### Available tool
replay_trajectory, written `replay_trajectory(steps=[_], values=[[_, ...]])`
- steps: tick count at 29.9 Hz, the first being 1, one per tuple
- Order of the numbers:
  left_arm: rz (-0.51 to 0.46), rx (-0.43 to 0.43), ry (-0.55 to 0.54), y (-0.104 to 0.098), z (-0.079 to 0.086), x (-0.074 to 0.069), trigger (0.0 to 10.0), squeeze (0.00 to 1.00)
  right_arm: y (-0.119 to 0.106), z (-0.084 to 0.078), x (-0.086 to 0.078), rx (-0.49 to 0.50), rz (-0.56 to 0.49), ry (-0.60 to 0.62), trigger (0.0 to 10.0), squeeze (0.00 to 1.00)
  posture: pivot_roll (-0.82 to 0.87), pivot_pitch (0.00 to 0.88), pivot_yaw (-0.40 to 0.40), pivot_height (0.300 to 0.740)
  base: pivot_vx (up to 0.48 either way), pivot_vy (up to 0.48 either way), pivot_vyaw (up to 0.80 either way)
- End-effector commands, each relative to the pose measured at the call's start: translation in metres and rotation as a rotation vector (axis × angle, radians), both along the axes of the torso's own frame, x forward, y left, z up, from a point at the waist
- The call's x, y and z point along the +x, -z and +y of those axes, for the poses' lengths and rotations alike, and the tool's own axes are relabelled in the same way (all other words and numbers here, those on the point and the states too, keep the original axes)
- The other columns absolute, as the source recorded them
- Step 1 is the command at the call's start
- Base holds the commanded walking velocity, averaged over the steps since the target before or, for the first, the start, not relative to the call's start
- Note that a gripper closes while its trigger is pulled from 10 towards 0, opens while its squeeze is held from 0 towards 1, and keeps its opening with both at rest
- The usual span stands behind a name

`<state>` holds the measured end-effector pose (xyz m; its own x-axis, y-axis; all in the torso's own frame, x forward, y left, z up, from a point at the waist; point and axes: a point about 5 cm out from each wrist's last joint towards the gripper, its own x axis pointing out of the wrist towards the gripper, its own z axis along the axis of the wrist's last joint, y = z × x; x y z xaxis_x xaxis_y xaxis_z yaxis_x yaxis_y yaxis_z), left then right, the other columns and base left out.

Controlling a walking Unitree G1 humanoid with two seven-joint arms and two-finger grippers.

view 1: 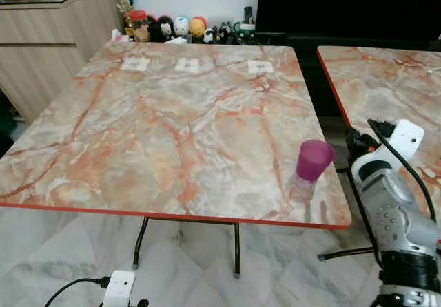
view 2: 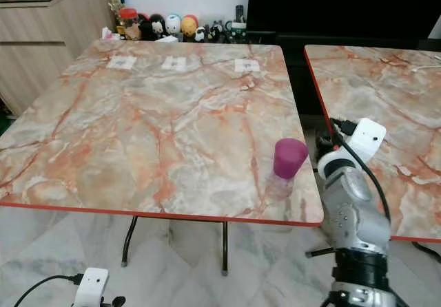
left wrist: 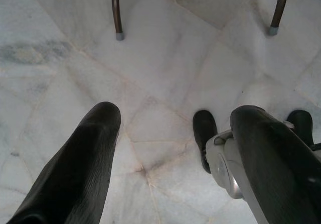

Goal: Setting the table

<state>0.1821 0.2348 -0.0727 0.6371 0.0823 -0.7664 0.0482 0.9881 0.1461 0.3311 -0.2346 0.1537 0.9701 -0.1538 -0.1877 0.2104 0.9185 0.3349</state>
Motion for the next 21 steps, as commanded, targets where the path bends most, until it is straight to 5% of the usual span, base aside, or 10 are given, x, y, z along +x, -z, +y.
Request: replay_trajectory(steps=[1,13,14,15,16,17,20,21], values=[[0.024,0.008,0.007,0.002,0.001,-0.004,10.0,0.0,0.0,0.001,0.002,-0.02,0.019,-0.027,10.0,0.0,0.07,0.029,-0.032,0.74,0.0,0.0,0.0],[0.022,0.012,0.008,0.002,0.003,-0.005,10.0,0.0,0.005,0.004,0.01,0.096,0.04,-0.111,10.0,0.0,0.07,0.03,-0.028,0.74,0.0,0.0,0.0],[0.022,0.012,0.008,0.002,0.003,-0.005,10.0,0.0,0.004,0.004,0.01,0.096,0.037,-0.113,10.0,0.05,0.07,0.03,-0.028,0.74,0.0,0.0,0.0],[0.022,0.012,0.008,0.002,0.003,-0.005,10.0,0.0,0.004,0.004,0.011,0.1,0.035,-0.115,10.0,0.88,0.07,0.03,-0.028,0.74,0.0,0.0,0.0],[0.021,0.012,0.008,0.002,0.002,-0.005,10.0,0.0,0.004,0.004,0.011,0.103,0.034,-0.115,10.0,0.88,0.07,0.03,-0.028,0.74,0.0,0.0,0.0],[0.021,0.012,0.008,0.002,0.002,-0.005,10.0,0.0,0.004,0.004,0.012,0.103,0.034,-0.116,10.0,1.0,0.07,0.03,-0.028,0.74,0.0,0.0,0.0],[0.021,0.012,0.008,0.002,0.002,-0.005,10.0,0.0,0.003,0.004,0.013,0.104,0.036,-0.116,10.0,1.0,0.07,0.03,-0.028,0.74,0.0,0.0,0.0],[0.02,0.012,0.008,0.002,0.002,-0.004,10.0,0.0,0.003,0.004,0.013,0.104,0.039,-0.116,10.0,0.08,0.07,0.031,-0.027,0.74,0.0,0.0,0.0]])
